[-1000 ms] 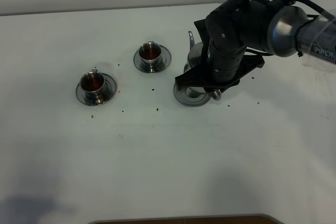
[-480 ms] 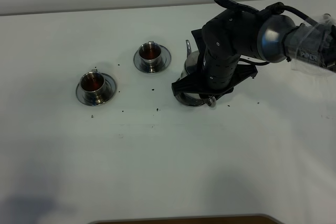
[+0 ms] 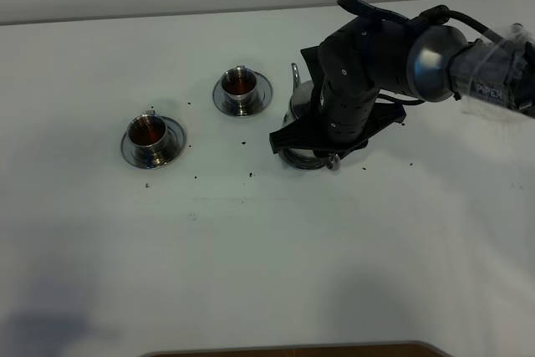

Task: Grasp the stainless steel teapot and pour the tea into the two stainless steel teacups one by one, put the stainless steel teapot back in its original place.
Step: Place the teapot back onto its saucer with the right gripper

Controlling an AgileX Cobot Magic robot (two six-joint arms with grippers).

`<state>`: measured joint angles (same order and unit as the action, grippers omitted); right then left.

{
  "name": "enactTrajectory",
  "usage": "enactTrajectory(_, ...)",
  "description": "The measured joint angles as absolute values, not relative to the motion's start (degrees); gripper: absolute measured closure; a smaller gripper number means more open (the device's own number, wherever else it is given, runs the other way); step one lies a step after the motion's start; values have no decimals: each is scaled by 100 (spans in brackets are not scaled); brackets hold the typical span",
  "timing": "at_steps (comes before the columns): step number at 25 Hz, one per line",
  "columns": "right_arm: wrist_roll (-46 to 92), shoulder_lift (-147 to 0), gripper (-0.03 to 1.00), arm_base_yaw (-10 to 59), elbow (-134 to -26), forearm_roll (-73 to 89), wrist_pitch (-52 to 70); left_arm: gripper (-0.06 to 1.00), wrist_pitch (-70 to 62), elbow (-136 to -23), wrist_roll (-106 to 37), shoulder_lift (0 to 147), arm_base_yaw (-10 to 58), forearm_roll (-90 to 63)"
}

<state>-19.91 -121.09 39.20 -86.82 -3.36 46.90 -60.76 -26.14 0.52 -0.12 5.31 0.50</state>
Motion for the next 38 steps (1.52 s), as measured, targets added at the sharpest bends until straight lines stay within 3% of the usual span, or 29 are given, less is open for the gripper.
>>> enactTrajectory(20, -1921, -12262, 77, 3976, -8682, -317, 4656, 55, -6076, -2614, 52, -12, 531, 50)
enactTrajectory(38, -1915, -12120, 67, 3982, -8682, -404, 4957, 55, -6076, -2614, 52, -12, 531, 50)
